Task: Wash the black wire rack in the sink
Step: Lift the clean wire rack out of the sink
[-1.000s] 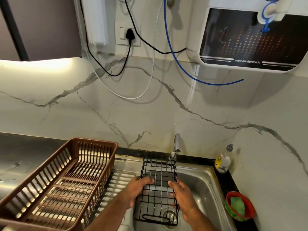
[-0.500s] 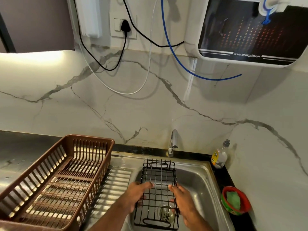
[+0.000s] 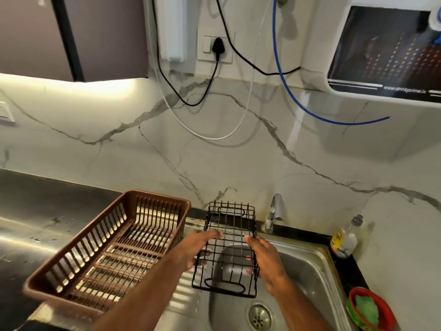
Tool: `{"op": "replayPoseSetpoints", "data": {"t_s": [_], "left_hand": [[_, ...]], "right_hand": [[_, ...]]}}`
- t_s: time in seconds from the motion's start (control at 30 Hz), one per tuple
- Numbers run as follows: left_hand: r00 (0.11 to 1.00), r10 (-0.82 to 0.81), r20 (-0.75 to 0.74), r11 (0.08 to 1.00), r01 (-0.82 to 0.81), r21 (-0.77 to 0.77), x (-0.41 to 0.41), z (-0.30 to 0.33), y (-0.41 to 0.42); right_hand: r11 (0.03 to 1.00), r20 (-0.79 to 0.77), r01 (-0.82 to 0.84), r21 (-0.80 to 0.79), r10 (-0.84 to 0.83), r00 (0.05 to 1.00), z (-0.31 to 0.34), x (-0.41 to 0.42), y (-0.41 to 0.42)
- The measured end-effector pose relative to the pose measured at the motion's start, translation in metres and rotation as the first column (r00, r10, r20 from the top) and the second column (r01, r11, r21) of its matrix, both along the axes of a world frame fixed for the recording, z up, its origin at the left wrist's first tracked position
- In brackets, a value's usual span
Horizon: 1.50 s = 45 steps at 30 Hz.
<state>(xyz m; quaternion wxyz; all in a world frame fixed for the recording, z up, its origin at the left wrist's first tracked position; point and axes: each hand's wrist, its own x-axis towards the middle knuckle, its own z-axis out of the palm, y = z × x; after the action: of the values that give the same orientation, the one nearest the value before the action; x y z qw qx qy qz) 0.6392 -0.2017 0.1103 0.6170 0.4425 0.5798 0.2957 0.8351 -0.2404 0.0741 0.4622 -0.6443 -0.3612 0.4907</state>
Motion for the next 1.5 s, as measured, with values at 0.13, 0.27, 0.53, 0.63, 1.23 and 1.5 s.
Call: {"op": "replayPoseSetpoints", "data": {"t_s": [0.13, 0.27, 0.53, 0.63, 1.23, 1.5], "left_hand": [[1.0, 0.012, 0.013, 0.998, -0.013, 0.054, -0.037, 0.016, 0.012], [0.997, -0.037, 0.069, 0.998, 0.033, 0.058, -0.087, 0.026, 0.032], [0.997, -0.048, 0.067, 0.997, 0.044, 0.055, -0.211, 0.045, 0.072], [0.999, -0.04, 0.012, 0.998, 0.039, 0.05, -0.249, 0.041, 0.082], [0.992, -0.097, -0.077, 0.988, 0.086, -0.129, -0.313, -0.084, 0.112], [0.992, -0.119, -0.045, 0.984, 0.112, -0.137, -0.316, -0.116, 0.121]], "right_hand": [[1.0, -0.006, -0.004, 0.023, 0.004, 1.0, 0.012, -0.034, 0.018], [0.999, -0.024, 0.018, 0.029, -0.018, 1.0, 0.022, -0.083, 0.038], [0.999, 0.022, 0.028, 0.046, -0.029, 0.999, 0.028, -0.204, 0.081], [0.998, 0.029, -0.002, 0.059, 0.0, 1.0, 0.02, -0.248, 0.087], [0.967, 0.118, 0.039, -0.251, -0.009, 0.993, -0.079, -0.346, 0.102], [0.952, 0.17, 0.048, -0.302, 0.004, 0.985, -0.085, -0.347, 0.099]]}}
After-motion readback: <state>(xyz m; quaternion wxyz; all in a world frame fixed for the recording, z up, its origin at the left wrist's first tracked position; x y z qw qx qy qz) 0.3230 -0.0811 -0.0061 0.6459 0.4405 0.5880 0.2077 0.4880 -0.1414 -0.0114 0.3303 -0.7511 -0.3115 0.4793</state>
